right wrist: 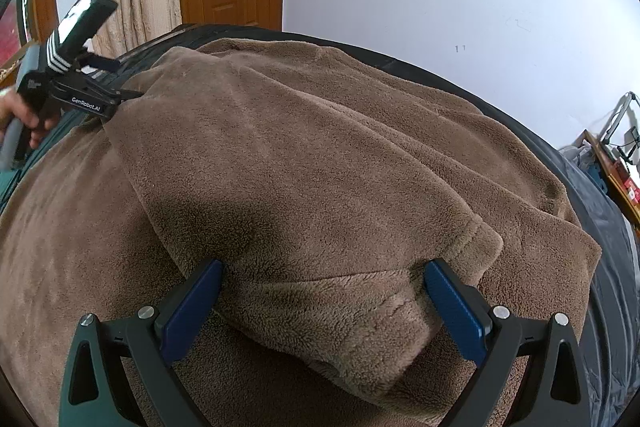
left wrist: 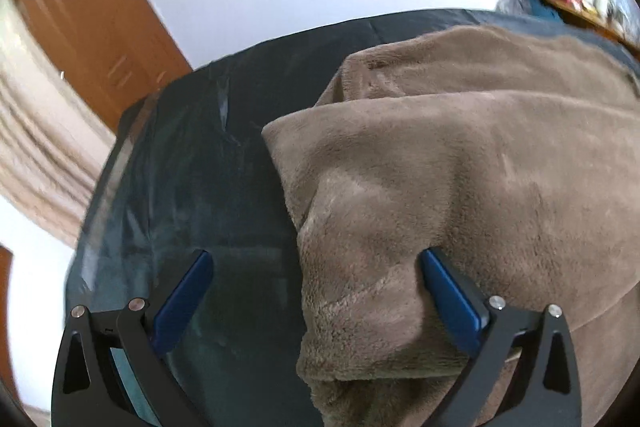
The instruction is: Fold clothes
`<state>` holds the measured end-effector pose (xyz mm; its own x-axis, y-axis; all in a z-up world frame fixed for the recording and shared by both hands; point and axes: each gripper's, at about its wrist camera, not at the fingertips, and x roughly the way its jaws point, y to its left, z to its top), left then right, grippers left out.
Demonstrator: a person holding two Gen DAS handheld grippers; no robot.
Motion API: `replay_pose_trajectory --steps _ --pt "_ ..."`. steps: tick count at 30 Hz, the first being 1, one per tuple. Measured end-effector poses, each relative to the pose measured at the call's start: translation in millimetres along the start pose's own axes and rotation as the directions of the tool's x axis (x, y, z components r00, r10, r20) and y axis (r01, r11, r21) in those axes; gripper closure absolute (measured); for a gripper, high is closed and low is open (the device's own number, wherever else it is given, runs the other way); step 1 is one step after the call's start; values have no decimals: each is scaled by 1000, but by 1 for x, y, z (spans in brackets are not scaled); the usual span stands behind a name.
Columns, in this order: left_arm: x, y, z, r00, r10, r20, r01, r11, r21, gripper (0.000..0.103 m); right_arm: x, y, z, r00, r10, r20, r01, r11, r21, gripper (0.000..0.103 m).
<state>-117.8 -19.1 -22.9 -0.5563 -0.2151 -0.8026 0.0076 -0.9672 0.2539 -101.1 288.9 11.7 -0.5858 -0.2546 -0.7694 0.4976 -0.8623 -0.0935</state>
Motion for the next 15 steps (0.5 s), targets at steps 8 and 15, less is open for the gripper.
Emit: replay_pose_trajectory --steps 8,15 --pt "-37 -17 -13 999 -4 38 3 999 33 0 -1 0 -2 1000 2 0 -2 1000 0 1" --pt "-23 -26 -44 998 -56 14 56 998 12 0 -1 1 -1 1000 2 0 -2 1000 0 1"
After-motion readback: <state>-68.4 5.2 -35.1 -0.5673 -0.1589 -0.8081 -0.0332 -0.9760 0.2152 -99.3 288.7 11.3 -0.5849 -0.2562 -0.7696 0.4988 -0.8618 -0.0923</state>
